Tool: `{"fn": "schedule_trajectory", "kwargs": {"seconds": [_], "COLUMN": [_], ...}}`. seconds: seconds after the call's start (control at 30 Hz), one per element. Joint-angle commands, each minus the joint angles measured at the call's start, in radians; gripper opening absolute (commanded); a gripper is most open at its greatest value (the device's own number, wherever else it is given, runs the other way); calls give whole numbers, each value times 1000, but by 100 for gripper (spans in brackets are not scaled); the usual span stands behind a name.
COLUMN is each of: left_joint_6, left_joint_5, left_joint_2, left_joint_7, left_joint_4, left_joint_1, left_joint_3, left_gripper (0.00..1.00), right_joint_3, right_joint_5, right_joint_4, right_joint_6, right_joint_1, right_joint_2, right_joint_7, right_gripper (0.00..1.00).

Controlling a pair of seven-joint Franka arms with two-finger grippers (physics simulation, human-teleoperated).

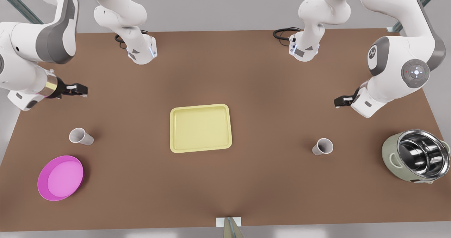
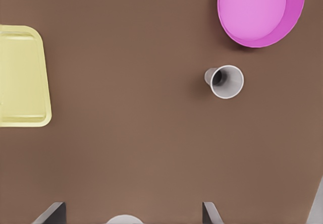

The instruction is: Use both arms to respectively pick up the white IKEA cups from the middle-left and middle-right positions, then place the white IKEA cups onto the middle-middle tray, ensuring that the cups remain upright and do not tip over

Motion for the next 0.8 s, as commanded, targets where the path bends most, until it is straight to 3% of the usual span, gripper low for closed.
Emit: {"fn": "schedule_trajectory", "kwargs": {"seconds": [0.0,0.07,0.13,0.23,0.43,0.77], "left_joint_6": [21,22,122,327,603,616], "left_joint_5": [0,0,0,1,-66,-57], "left_joint_2": [-1,-1,82,249,381,402], "left_joint_7": [-38,-38,-40,-38,26,28], "left_joint_4": [0,0,0,20,1,-161], "left_joint_1": [0,0,0,29,80,89], "left_joint_3": [0,0,2,6,6,6], "left_gripper": [100,100,100,100,100,100], "right_joint_3": [-3,-5,-6,-11,-11,-9], "right_joint_5": [4,2,-15,1,10,33], "right_joint_4": [-54,-65,-60,55,55,-22], "right_joint_6": [92,103,109,134,316,516], "right_joint_1": [-1,-1,-2,-94,-200,-329], "right_joint_2": [-39,-33,23,257,387,485], "right_joint_7": [-34,-34,-37,-58,-221,-361], "right_gripper": [100,100,100,100,100,100]}}
